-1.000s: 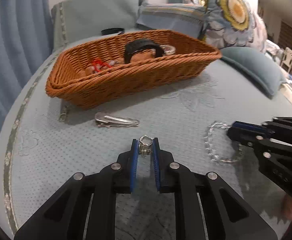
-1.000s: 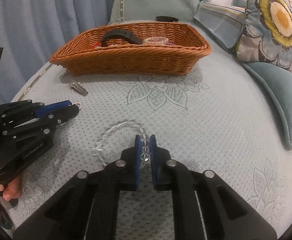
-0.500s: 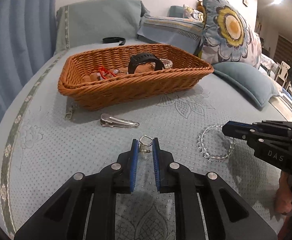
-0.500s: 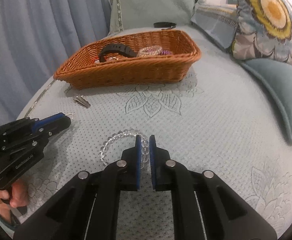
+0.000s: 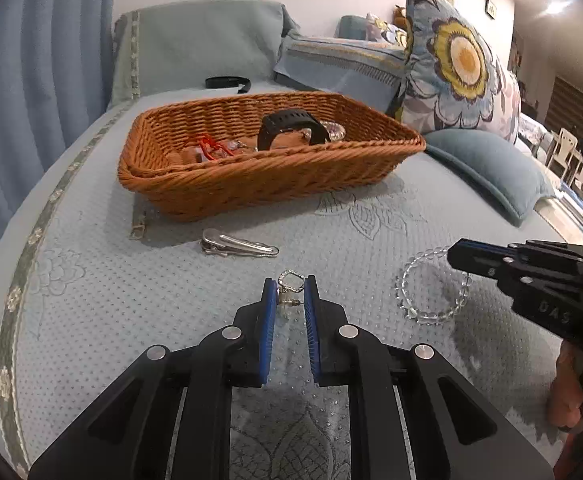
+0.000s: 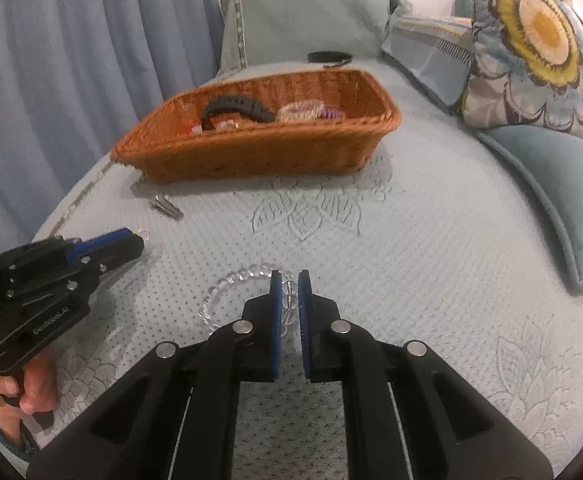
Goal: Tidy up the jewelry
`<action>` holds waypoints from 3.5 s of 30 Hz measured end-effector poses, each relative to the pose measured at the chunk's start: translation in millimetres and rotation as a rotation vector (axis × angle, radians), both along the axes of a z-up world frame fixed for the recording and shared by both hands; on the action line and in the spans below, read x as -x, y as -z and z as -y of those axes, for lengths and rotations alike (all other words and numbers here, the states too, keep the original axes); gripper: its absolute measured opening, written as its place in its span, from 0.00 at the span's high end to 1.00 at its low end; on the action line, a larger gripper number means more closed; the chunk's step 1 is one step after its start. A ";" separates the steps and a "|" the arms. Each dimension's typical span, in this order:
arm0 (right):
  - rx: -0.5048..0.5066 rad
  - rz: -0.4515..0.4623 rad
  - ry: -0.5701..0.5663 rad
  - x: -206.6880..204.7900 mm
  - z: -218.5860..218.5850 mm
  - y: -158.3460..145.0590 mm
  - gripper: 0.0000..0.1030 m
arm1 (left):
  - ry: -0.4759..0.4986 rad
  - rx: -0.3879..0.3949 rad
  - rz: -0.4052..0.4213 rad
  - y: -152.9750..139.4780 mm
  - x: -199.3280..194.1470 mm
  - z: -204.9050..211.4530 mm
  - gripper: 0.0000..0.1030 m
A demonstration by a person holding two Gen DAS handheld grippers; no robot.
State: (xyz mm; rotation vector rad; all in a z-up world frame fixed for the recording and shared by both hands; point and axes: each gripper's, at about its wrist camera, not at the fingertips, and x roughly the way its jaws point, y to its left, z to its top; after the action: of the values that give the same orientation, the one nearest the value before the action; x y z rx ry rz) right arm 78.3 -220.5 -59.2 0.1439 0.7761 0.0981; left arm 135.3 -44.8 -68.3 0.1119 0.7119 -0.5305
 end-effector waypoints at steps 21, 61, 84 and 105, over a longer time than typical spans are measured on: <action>0.000 0.137 -0.031 -9.5 -7.8 -78.9 0.94 | -0.041 0.124 0.098 -56.0 -3.2 -18.7 0.88; -0.047 0.138 -0.010 -115.1 20.2 -72.7 0.61 | -0.099 0.242 0.052 -80.5 -86.1 -53.1 0.50; -0.025 0.047 -0.225 -50.2 -84.7 -22.1 0.61 | -0.312 0.090 0.004 -17.6 -5.8 -127.1 0.50; 0.135 -0.127 -0.301 -129.8 -135.3 18.8 0.66 | -0.152 0.006 -0.135 4.9 -90.9 -93.0 0.60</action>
State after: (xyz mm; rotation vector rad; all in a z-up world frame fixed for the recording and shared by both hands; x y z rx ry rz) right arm 208.1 -85.2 -78.0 -0.0971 0.9247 0.3239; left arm 226.2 48.2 -73.2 0.0157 0.8432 -0.3974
